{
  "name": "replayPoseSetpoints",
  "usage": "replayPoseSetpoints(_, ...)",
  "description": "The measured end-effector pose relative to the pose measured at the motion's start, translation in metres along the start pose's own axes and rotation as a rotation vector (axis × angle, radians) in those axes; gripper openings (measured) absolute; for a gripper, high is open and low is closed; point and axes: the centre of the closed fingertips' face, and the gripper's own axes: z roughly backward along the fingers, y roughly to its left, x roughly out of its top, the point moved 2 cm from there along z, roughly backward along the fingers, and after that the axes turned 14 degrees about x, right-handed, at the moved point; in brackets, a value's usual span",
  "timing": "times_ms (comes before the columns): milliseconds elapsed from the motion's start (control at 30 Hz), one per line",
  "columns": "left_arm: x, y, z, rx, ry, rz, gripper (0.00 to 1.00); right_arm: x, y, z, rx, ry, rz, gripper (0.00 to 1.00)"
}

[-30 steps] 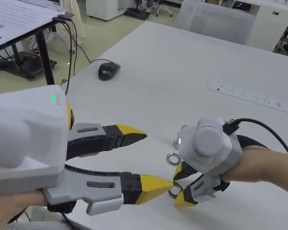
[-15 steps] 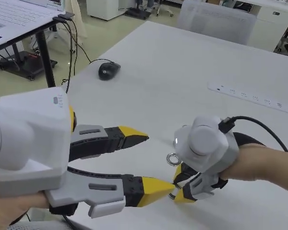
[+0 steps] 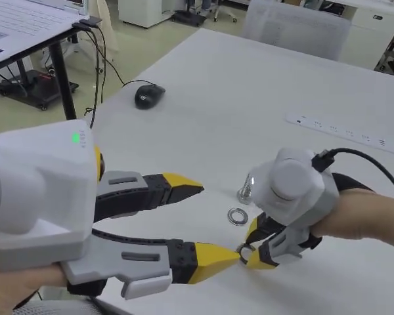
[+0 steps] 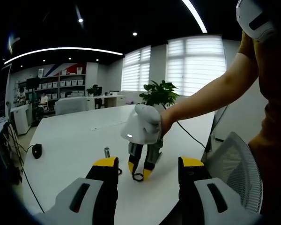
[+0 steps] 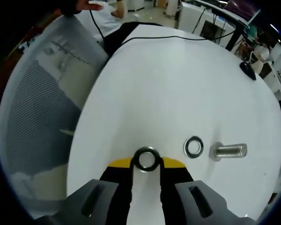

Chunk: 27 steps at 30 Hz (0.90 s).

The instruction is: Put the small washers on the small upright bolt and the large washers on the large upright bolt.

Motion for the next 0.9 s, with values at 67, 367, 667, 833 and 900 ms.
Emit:
replayPoseSetpoints(67, 0.000, 0.000, 0.000, -0.001, 0.002, -0.001, 0.50, -0.001, -0.004, 0.008, -0.017, -0.001, 0.000, 0.21)
replayPoseSetpoints(367, 0.000, -0.002, -0.004, -0.013, 0.004, -0.003, 0.50, 0.001, -0.030, 0.056, -0.103, -0.018, -0.007, 0.21)
replayPoseSetpoints(667, 0.002, -0.005, -0.006, -0.023, 0.003, -0.003, 0.50, 0.011, -0.064, 0.089, -0.190, -0.007, 0.009, 0.21)
replayPoseSetpoints(833, 0.001, -0.004, -0.006, -0.023, 0.007, 0.001, 0.50, 0.017, -0.077, 0.088, -0.195, 0.013, 0.027, 0.21)
replayPoseSetpoints(900, 0.001, -0.002, -0.006, -0.020, 0.009, 0.002, 0.50, 0.021, -0.083, 0.086, -0.192, 0.019, 0.033, 0.21)
